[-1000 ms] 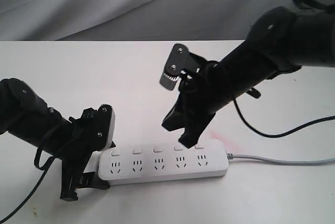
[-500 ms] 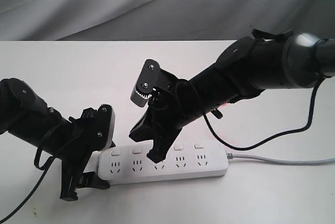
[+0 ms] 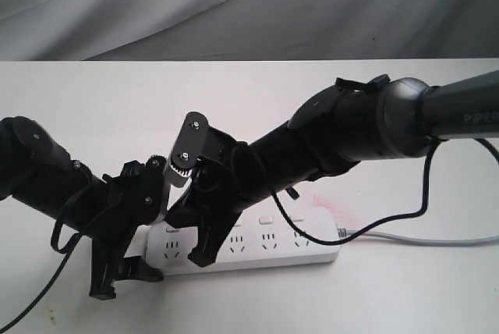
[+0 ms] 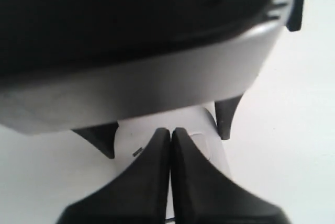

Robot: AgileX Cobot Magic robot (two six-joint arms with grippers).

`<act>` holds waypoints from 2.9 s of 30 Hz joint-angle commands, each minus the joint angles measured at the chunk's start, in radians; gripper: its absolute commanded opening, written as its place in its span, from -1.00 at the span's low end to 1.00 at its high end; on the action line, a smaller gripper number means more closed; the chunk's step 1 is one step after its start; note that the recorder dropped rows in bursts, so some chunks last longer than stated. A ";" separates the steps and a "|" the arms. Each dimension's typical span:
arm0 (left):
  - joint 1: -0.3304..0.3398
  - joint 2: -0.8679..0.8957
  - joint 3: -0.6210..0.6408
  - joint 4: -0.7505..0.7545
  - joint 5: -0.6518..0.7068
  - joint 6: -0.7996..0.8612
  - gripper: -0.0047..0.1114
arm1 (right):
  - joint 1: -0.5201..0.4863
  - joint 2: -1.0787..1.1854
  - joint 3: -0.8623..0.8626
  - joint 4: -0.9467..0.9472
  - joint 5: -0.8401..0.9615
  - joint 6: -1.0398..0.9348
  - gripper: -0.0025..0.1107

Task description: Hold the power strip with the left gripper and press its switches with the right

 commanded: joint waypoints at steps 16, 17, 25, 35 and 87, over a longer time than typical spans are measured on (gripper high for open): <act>0.000 -0.002 -0.004 0.016 -0.036 -0.007 0.02 | 0.002 0.065 -0.006 0.263 0.031 -0.248 -0.96; 0.000 -0.002 -0.004 0.016 -0.036 -0.007 0.02 | 0.002 0.065 -0.006 0.263 0.030 -0.254 -0.96; 0.000 -0.002 -0.004 0.016 -0.036 -0.007 0.02 | 0.002 0.087 -0.006 0.263 0.004 -0.258 -0.96; 0.000 -0.002 -0.004 0.016 -0.036 -0.007 0.02 | 0.002 0.101 -0.006 0.309 -0.041 -0.296 -0.96; 0.000 0.000 -0.004 0.016 -0.053 -0.007 0.02 | 0.004 0.160 -0.075 -0.120 -0.094 0.117 -0.96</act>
